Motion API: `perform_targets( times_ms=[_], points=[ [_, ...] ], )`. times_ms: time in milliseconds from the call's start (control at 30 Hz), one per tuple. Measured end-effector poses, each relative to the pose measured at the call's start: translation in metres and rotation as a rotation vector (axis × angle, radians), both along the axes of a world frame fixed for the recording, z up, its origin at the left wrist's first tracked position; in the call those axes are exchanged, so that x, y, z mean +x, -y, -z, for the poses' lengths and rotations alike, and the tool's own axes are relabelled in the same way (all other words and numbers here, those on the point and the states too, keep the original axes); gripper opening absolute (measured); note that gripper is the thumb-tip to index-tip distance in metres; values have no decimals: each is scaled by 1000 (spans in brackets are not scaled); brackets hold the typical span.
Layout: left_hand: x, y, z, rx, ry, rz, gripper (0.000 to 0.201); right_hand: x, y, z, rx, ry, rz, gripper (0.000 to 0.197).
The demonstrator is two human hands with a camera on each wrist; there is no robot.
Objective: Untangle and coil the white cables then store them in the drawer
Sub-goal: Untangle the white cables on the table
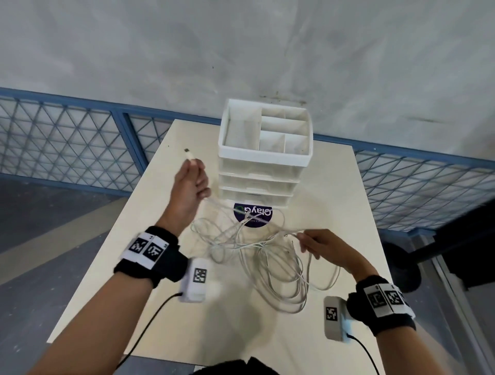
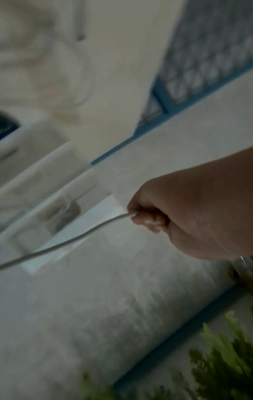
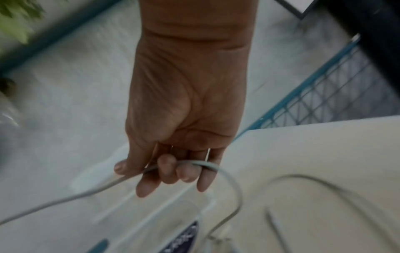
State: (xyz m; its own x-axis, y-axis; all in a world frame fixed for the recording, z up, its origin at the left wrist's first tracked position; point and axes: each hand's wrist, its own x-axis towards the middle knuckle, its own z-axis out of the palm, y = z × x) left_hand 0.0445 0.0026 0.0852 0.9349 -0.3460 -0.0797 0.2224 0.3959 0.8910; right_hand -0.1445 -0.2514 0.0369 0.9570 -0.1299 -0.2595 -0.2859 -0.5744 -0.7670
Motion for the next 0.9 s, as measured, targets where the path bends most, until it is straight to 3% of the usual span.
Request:
perform_targets(
  times_ms=[100,233,300,433,500,600,700,833,900],
  points=[
    [2,-30,1,395,265,-26,31,-16,18,12,-83,-18,99,39],
    [-34,-8,19,717,558,309,30,7,-15,-13,-186,69,9,32],
    [-55,13,28,802,546,406,28,26,-41,-28,-203,153,-48,28],
    [-82,33,21,650,205,402,28,50,-61,-46,-245,269,6,29],
    [-83,30,9,640,118,346,32,52,-58,-52,-225,257,-4,30],
    [-67,12,-12,589,235,173,35,42,-46,-44,-78,142,-53,34],
    [-54,-13,-36,495,376,0,34,27,-24,-17,64,79,-20,25],
    [-44,-36,-40,374,296,-182,35,23,-5,3,-98,48,-10,20],
    [-44,-41,-29,465,355,-209,34,27,-2,1,-161,108,25,18]
  ],
)
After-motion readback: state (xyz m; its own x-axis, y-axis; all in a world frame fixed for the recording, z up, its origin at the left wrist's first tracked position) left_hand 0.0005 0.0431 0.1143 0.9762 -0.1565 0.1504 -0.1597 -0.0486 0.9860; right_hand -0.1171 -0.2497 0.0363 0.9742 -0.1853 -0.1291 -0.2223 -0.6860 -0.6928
